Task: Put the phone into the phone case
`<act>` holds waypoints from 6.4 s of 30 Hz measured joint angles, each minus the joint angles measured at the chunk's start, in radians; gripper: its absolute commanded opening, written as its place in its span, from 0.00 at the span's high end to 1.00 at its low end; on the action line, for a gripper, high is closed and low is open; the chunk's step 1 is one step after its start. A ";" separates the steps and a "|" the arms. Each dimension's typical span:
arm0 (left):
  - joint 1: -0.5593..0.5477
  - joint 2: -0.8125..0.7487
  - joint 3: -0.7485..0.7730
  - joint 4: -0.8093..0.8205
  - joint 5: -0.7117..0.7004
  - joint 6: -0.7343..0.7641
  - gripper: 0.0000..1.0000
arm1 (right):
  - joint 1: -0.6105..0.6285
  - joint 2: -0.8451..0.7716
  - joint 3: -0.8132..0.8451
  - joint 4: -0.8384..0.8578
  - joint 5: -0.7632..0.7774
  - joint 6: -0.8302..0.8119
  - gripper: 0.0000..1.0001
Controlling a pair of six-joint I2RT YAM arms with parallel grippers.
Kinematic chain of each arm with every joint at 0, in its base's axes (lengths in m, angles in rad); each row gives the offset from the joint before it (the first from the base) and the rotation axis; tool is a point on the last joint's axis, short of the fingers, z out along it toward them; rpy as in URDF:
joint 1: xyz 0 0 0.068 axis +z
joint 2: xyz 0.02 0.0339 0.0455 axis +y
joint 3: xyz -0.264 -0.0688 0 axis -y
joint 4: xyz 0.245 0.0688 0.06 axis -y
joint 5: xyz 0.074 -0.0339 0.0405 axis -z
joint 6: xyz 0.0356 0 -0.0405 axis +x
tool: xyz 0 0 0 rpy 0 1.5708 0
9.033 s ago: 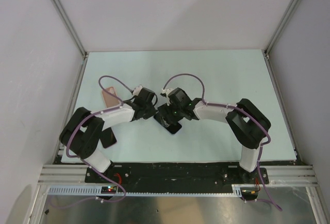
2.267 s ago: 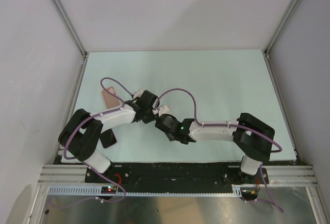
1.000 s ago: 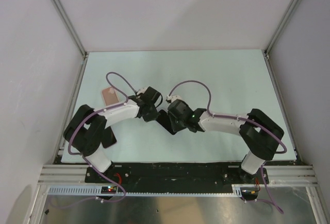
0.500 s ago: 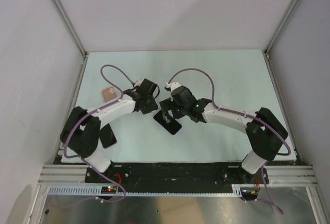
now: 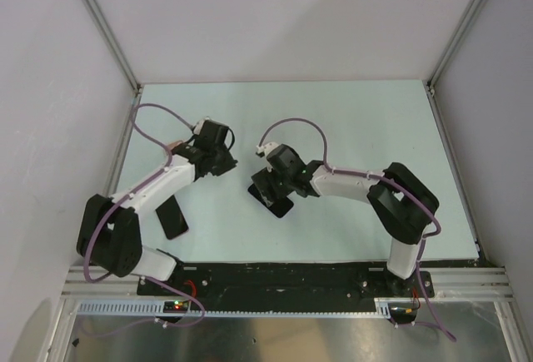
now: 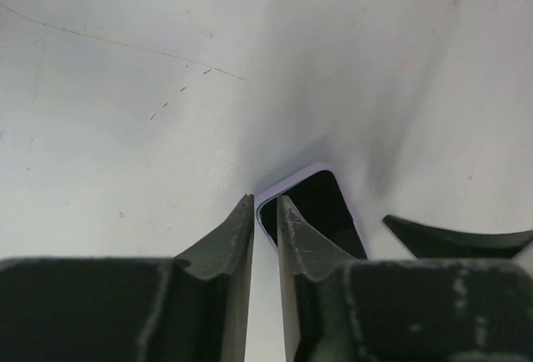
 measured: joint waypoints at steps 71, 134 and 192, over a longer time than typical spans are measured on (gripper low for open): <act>-0.023 0.032 -0.151 0.058 0.033 -0.024 0.71 | -0.092 0.071 0.015 0.150 -0.169 0.111 0.01; 0.494 0.180 0.153 -0.112 -0.085 0.184 0.39 | -0.300 0.111 0.145 -0.163 0.302 0.193 0.00; -0.290 0.020 -0.215 -0.102 -0.058 -0.562 0.01 | -0.241 -0.315 -0.089 -0.229 0.185 0.303 0.01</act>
